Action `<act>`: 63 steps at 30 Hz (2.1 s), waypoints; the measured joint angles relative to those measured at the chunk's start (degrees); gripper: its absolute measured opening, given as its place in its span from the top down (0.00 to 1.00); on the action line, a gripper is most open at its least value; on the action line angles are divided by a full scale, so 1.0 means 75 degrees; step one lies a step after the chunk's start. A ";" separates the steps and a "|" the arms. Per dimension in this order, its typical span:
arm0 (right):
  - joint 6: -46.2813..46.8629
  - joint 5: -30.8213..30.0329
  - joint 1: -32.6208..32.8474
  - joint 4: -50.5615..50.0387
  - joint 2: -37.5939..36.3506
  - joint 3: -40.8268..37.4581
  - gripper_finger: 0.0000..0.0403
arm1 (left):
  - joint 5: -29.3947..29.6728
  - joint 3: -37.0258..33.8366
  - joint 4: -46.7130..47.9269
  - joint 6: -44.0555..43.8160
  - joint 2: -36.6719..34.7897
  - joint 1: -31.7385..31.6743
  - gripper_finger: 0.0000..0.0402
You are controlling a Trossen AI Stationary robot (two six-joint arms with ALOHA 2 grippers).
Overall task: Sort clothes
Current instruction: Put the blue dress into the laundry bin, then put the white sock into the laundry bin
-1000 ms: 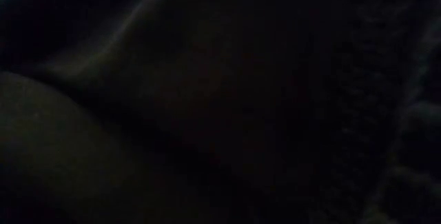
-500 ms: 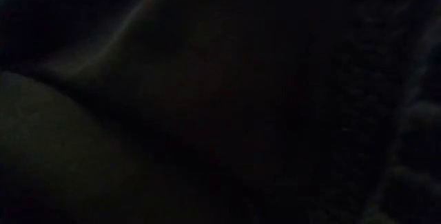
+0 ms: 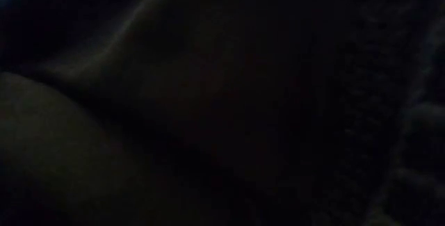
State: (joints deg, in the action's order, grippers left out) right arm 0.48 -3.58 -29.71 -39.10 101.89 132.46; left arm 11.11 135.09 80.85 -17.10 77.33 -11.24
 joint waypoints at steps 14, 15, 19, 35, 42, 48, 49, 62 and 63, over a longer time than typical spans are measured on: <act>0.1409 0.0762 0.0077 -0.0139 0.0033 -0.6034 0.89 | 0.0780 -0.1128 0.0889 -0.0526 -0.0316 0.0559 0.59; 0.1537 0.0827 0.0018 -0.0045 0.0007 -0.6165 0.87 | 0.0728 -0.1240 0.0901 -0.0572 -0.0310 0.0559 0.59; 0.1678 0.0904 -0.0240 -0.0400 0.0029 -0.5855 0.74 | 0.0255 -0.1649 0.0930 -0.0716 -0.0314 0.0564 0.59; 0.1755 0.1872 0.0306 -0.1803 0.0020 -0.1404 0.52 | -0.0861 -0.3897 0.1192 -0.2619 -0.0775 0.2313 0.59; 0.1574 0.0604 0.0439 -0.1378 0.0073 -0.3329 0.52 | -0.0798 -0.6312 0.0466 -0.4287 -0.1340 0.3357 0.59; 0.2550 -0.0049 0.0018 -0.0246 0.0064 -0.5758 0.52 | -0.1100 -0.8332 -0.0607 -0.5831 -0.1659 0.4150 0.59; 0.2633 0.0085 -0.0032 0.0076 0.0037 -0.6101 0.52 | -0.1167 -0.8584 -0.0655 -0.6084 -0.1666 0.4280 0.59; 0.2547 0.1466 -0.0343 -0.0230 -0.0266 -0.4709 0.52 | -0.2619 -1.0408 -0.2270 -0.5432 -0.1672 0.5720 0.59; 0.2542 0.1463 -0.0275 -0.0330 -0.0359 -0.4357 0.52 | -0.2741 -1.0552 -0.2481 -0.5187 -0.1667 0.5860 0.59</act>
State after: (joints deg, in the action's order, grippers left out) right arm 19.55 7.40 -31.77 -41.57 99.19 99.79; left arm -9.45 55.95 62.24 -56.00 64.83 32.71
